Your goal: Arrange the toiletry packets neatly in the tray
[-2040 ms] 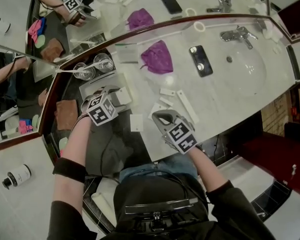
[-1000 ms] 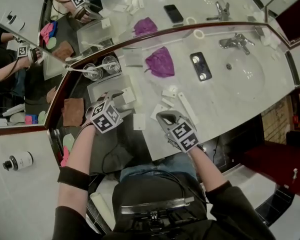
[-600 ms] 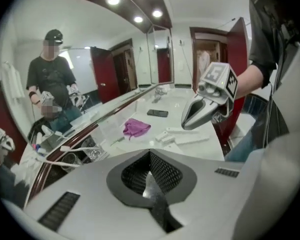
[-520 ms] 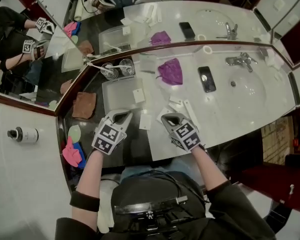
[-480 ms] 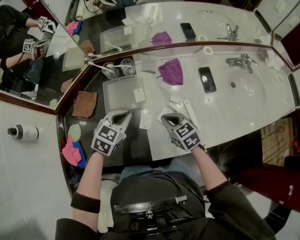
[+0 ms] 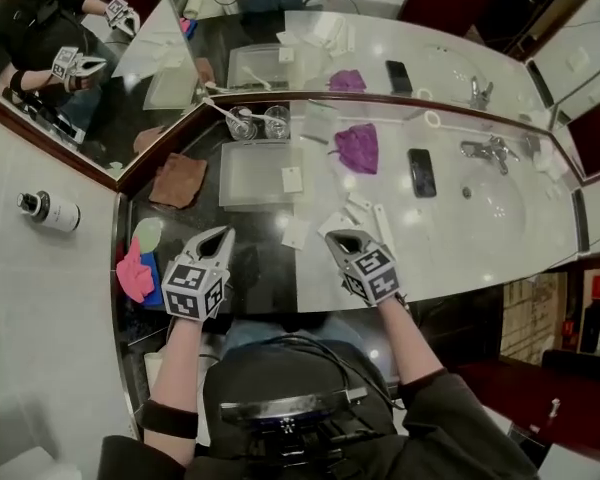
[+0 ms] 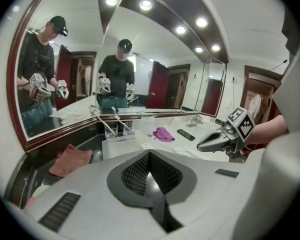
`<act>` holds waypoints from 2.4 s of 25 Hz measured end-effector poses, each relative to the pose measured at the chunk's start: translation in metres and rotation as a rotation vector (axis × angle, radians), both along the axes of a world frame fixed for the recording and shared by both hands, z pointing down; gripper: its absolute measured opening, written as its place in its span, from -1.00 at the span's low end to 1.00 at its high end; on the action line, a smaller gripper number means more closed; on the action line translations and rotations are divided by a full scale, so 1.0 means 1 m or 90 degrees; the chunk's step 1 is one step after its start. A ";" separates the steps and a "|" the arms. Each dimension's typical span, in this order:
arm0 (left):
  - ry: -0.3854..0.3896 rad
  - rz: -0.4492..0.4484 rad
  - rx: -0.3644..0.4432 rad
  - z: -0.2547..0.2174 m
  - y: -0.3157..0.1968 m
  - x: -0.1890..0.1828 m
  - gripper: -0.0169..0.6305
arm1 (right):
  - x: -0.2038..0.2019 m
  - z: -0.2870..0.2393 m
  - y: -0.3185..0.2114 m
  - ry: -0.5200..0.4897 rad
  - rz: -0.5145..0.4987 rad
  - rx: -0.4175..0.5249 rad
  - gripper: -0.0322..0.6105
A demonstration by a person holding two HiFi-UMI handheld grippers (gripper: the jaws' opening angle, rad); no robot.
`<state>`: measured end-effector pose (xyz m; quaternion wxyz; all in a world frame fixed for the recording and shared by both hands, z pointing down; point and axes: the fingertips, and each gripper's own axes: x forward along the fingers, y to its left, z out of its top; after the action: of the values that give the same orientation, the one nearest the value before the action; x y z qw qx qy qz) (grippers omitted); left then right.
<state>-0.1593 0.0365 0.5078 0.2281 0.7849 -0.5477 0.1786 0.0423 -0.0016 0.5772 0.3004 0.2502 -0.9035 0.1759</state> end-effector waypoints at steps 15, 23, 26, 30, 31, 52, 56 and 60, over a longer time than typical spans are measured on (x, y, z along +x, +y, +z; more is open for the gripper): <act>-0.005 -0.025 0.003 -0.004 0.009 -0.038 -0.95 | -0.044 0.015 0.007 0.075 -0.074 0.032 -0.69; 0.001 0.013 -0.010 0.011 0.006 -0.042 -0.95 | -0.067 0.079 0.020 0.235 -0.249 0.036 0.35; 0.008 0.025 -0.019 0.019 0.005 -0.039 -0.95 | -0.062 0.110 0.015 0.286 -0.278 0.006 0.47; 0.012 0.026 -0.033 0.029 0.003 -0.037 -0.95 | -0.058 0.136 0.006 0.324 -0.295 -0.025 0.47; 0.012 0.023 -0.035 0.031 0.002 -0.037 -0.95 | -0.059 0.139 0.005 0.328 -0.300 -0.031 0.47; 0.012 -0.017 -0.065 0.047 -0.008 -0.043 -0.95 | -0.068 0.177 0.005 0.338 -0.389 -0.062 0.31; 0.011 -0.015 -0.064 0.046 -0.009 -0.042 -0.95 | -0.068 0.173 0.004 0.334 -0.377 -0.043 0.30; 0.014 -0.008 -0.064 0.042 -0.010 -0.040 -0.95 | -0.076 0.151 -0.001 0.289 -0.348 -0.029 0.30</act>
<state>-0.1996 0.0263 0.5494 0.2740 0.7710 -0.5405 0.1960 -0.0338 -0.0026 0.7287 0.5350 0.0250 -0.8431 0.0488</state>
